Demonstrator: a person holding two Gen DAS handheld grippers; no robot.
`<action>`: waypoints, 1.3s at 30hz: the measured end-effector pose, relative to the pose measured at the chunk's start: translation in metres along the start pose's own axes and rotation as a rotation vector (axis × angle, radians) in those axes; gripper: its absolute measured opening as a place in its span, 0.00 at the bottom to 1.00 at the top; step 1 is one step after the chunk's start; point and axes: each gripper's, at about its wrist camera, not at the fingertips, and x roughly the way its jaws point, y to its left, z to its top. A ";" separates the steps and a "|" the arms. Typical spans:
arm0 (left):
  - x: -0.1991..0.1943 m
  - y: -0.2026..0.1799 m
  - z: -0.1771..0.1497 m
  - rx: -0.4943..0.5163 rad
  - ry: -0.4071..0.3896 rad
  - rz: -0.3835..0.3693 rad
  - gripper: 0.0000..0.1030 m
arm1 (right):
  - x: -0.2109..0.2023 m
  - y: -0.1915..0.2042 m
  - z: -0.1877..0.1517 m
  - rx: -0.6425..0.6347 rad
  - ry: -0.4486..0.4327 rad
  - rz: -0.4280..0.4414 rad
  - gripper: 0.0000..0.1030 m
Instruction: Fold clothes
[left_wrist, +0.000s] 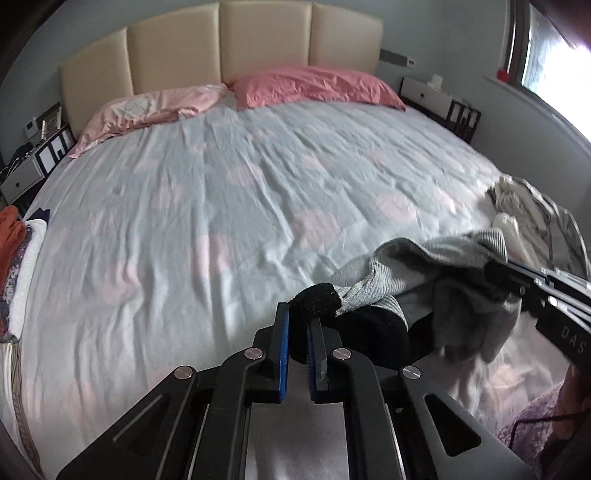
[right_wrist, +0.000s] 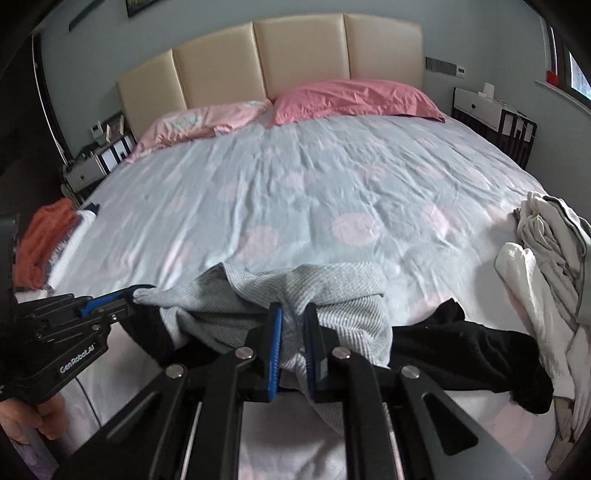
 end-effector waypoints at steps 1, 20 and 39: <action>-0.013 0.006 0.008 -0.023 -0.044 0.007 0.08 | -0.009 0.004 0.002 0.011 -0.018 0.040 0.10; 0.013 -0.042 0.008 0.037 -0.011 -0.059 0.08 | 0.023 -0.014 -0.029 0.197 0.206 0.003 0.10; -0.006 0.019 -0.019 -0.117 0.007 -0.069 0.61 | 0.009 -0.035 -0.023 0.282 0.074 0.022 0.21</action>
